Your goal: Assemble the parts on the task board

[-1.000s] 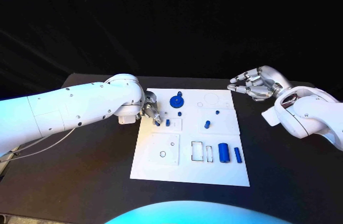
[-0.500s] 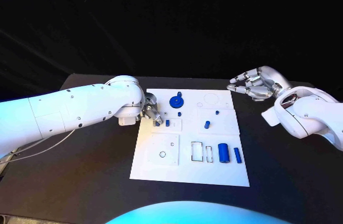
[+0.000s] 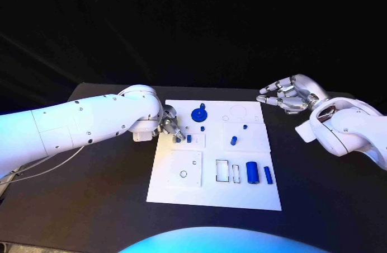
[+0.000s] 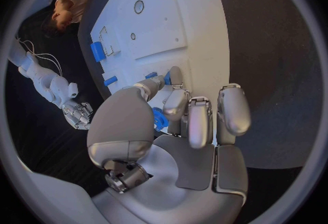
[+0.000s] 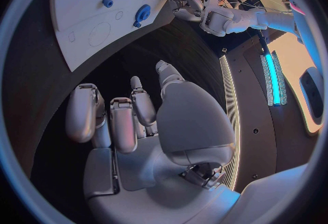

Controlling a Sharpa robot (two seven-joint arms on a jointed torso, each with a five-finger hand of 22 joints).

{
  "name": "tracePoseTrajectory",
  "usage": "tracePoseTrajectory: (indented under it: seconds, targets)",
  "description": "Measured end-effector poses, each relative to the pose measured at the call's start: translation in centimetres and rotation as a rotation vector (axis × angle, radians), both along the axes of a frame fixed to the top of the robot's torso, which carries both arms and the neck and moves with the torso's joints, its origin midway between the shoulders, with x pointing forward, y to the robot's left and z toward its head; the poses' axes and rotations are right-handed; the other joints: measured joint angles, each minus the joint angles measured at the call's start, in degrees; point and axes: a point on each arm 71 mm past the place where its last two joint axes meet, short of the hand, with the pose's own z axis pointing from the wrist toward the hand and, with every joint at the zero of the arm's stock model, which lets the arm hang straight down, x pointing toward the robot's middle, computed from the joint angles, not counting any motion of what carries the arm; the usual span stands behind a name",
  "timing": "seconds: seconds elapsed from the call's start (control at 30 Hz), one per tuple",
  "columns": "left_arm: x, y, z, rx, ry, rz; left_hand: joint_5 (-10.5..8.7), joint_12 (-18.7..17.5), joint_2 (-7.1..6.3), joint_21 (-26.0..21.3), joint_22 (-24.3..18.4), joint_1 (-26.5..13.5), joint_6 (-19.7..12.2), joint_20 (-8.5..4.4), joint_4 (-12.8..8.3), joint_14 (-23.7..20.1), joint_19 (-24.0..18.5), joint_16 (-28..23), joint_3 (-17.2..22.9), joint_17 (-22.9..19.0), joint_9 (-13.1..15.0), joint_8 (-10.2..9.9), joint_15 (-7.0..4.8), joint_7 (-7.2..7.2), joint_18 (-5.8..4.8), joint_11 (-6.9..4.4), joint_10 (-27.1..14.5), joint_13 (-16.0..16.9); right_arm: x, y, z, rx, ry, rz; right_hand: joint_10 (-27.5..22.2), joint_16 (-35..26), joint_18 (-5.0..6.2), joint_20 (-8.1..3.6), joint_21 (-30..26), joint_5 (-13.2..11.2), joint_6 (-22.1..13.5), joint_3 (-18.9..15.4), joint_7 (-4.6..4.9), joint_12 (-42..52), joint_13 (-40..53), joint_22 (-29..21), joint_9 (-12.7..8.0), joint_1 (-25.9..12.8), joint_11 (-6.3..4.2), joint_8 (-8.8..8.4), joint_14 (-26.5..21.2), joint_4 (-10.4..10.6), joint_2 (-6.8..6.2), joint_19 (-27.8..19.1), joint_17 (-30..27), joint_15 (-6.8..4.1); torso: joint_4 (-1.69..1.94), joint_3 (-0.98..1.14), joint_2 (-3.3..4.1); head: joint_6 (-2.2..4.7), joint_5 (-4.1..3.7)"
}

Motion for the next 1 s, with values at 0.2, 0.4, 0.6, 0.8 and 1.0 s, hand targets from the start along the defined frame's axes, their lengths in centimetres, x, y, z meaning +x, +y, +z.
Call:
tracePoseTrajectory:
  seconds: [0.2,0.4,0.6,0.8,1.0]
  targets:
    - [-0.02,0.15,-0.04,0.002,0.002,-0.003,0.00,0.0,0.00,0.0,0.0,0.0,0.1,0.00,0.4,0.0,0.0,0.0,-1.2,0.0,-0.2,0.0,0.00,-0.11,0.01,0.01,0.0,0.0,-0.01,-0.05,0.00,0.000,0.000,-0.001,0.0,0.0,0.00,0.00,-0.3,0.0,0.0,0.0,0.00,0.0,-0.1,0.0,0.0,0.0,0.00,0.00,0.0,0.0,0.00,0.0,0.0,0.00,-0.02,-0.01,0.01,0.00,-0.08]
    - [-0.07,0.29,-0.14,0.004,0.006,-0.005,0.00,0.0,0.00,0.0,0.0,0.0,0.1,0.00,0.8,0.0,0.0,0.0,-2.2,0.0,-0.3,-0.2,0.00,-0.12,0.01,0.01,0.0,0.1,-0.01,-0.09,0.01,0.000,0.000,-0.002,0.0,0.0,0.00,0.00,-0.3,0.0,0.0,0.0,0.00,0.0,-0.1,0.0,0.0,0.0,0.00,0.00,0.0,0.0,0.00,0.0,0.0,0.00,-0.02,0.00,0.01,-0.04,-0.11]
    - [-0.13,0.38,-0.28,0.007,0.011,-0.007,-0.01,0.3,0.00,0.0,0.1,0.0,0.3,0.00,2.0,0.0,0.0,0.0,-4.7,0.0,-0.6,-0.2,0.00,0.10,0.02,0.01,0.0,0.2,-0.01,-0.09,0.01,0.000,-0.001,-0.002,0.0,-0.2,0.00,0.00,-0.3,0.0,0.0,-0.2,0.00,0.0,-0.1,0.0,0.0,0.0,0.00,0.00,0.0,0.2,0.00,0.0,0.0,0.00,-0.01,0.00,0.01,-0.09,-0.15]
    - [-0.16,0.47,-0.34,0.010,0.012,-0.007,-0.06,0.3,0.32,0.0,0.2,-0.3,0.6,0.00,3.8,0.0,0.0,0.0,-7.8,0.0,-0.9,-0.5,0.01,0.20,0.04,0.02,0.0,0.3,-0.02,-0.09,0.01,0.000,-0.001,-0.001,0.0,-0.2,0.00,0.00,-0.3,0.0,0.0,-0.2,0.00,0.0,-0.1,0.0,0.0,0.0,0.00,0.00,0.0,0.2,0.00,0.0,0.0,0.00,-0.01,0.00,0.00,-0.06,-0.15]
    - [-0.20,0.62,-0.35,0.011,0.012,-0.005,-0.06,0.3,0.53,0.0,0.3,-0.5,0.6,0.00,5.6,0.0,0.0,0.0,-11.6,0.0,-1.2,-0.5,0.01,0.20,0.03,0.02,0.0,0.4,-0.02,-0.12,0.01,0.000,-0.001,-0.002,0.0,-0.2,0.00,0.00,-0.3,0.0,0.0,-0.2,0.00,0.0,-0.1,0.0,0.0,0.0,0.00,0.00,0.0,0.2,0.00,0.0,0.0,0.00,-0.02,0.02,0.00,-0.04,-0.10]
